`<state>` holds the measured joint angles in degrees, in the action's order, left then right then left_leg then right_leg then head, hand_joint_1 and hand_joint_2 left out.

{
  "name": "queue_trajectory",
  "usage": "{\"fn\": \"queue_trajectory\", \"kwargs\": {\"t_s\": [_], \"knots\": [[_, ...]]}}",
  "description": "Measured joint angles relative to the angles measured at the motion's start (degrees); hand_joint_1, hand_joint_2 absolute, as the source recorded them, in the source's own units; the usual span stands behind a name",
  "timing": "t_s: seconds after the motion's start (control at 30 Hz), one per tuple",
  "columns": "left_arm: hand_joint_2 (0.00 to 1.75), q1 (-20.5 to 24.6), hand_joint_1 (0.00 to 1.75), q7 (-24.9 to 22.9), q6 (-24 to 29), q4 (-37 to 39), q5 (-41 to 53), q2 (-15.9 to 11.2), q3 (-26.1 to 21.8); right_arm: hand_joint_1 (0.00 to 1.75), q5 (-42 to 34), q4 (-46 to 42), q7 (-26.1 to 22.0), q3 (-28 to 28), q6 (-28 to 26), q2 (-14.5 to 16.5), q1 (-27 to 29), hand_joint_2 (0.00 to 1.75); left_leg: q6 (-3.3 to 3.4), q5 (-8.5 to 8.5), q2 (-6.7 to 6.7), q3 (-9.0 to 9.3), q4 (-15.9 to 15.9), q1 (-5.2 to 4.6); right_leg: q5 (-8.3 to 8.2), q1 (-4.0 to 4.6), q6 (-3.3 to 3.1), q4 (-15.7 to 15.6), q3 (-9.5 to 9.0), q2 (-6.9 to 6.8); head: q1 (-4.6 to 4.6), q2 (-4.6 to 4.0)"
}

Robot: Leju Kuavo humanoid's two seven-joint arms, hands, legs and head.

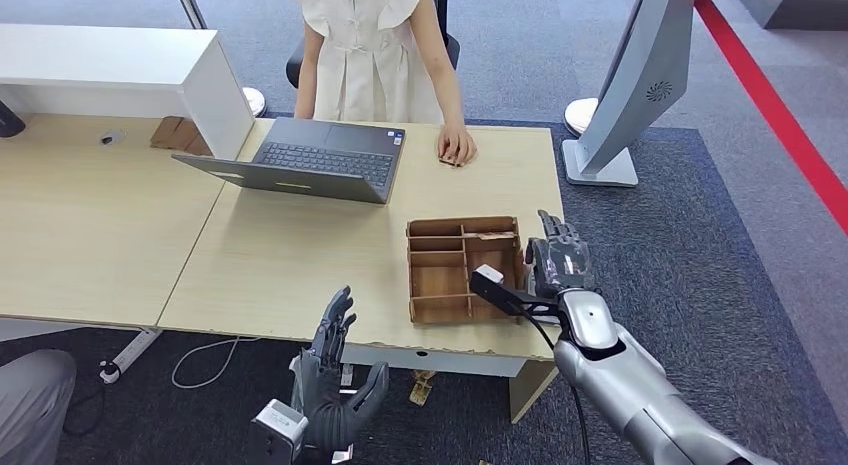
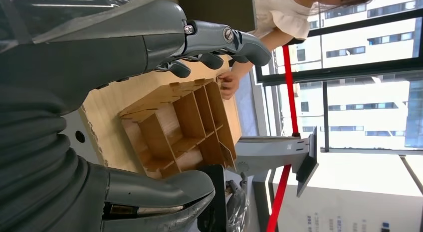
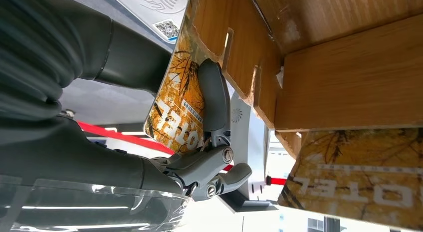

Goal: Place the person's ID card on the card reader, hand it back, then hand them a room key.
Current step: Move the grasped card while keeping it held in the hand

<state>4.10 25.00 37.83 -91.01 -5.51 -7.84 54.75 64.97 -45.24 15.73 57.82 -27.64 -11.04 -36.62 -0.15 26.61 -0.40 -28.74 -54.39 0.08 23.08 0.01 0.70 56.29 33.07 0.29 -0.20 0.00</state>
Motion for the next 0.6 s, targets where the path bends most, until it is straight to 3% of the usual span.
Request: {"fn": "queue_trajectory", "kwargs": {"t_s": [0.6], "knots": [[1.75,-0.4,0.0,0.0,0.1,-0.1,0.2,-0.3,-0.1,1.75,-2.2,3.6,0.1,0.2,0.0,0.6,-0.3,1.75,0.0,0.0,0.0,-0.01,0.0,0.0,0.0,0.0,0.0,0.0,0.0,0.0,0.01,0.0]]}}
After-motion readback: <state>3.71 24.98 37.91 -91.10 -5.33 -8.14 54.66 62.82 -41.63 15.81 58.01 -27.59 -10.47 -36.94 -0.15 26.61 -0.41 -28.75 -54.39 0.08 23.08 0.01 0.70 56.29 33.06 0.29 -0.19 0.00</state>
